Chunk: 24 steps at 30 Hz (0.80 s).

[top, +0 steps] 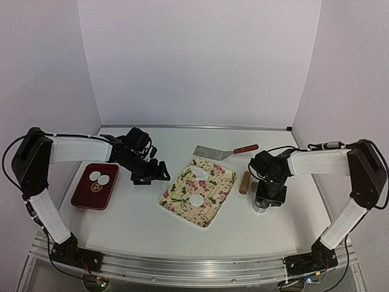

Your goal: Roll out the dumpling wrappers from the dough

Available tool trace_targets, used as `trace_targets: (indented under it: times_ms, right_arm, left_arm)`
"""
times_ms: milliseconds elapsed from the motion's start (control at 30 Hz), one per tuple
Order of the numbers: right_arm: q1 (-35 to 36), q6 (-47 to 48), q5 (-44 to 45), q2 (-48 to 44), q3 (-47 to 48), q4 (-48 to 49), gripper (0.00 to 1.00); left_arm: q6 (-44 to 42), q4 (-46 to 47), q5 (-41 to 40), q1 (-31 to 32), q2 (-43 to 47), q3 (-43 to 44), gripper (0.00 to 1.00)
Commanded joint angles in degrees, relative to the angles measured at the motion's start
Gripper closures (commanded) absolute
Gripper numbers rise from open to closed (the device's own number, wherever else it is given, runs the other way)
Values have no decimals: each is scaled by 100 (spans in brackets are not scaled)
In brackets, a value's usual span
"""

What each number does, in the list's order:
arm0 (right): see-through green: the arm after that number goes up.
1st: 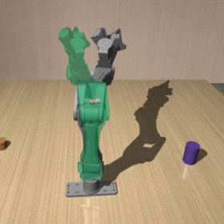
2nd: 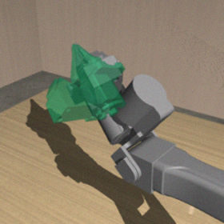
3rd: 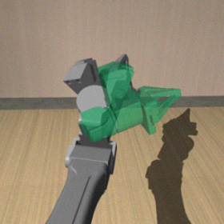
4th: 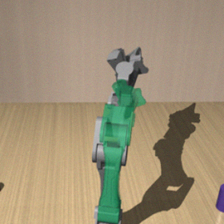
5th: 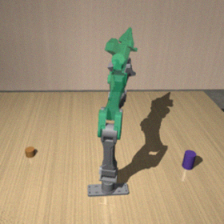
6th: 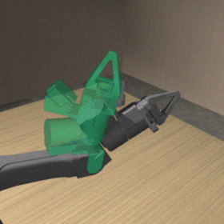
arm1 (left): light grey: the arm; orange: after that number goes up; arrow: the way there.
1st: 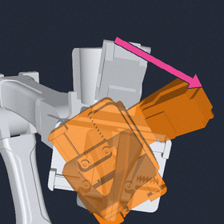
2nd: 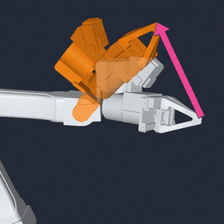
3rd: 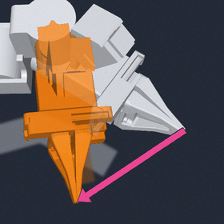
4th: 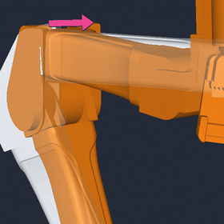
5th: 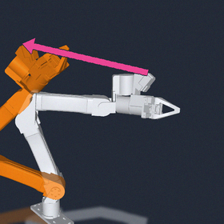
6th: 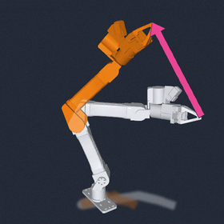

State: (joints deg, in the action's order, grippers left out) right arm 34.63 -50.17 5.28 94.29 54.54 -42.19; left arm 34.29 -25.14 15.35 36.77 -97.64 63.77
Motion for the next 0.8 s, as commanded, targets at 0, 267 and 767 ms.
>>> trace_targets:
  times_ms: [0,267,767]
  right_arm:
    - [-25,-128,279,-607,183,-394,45]
    - [-435,934,70,-521,1836,-1448,17]
    - [-2521,2197,-2187,1687,4703,-935,6]
  left_arm:
    - [-157,4,28,-45,9,364,14]
    - [201,331,161,-121,93,373,14]
    - [1565,528,-92,-135,760,321,15]
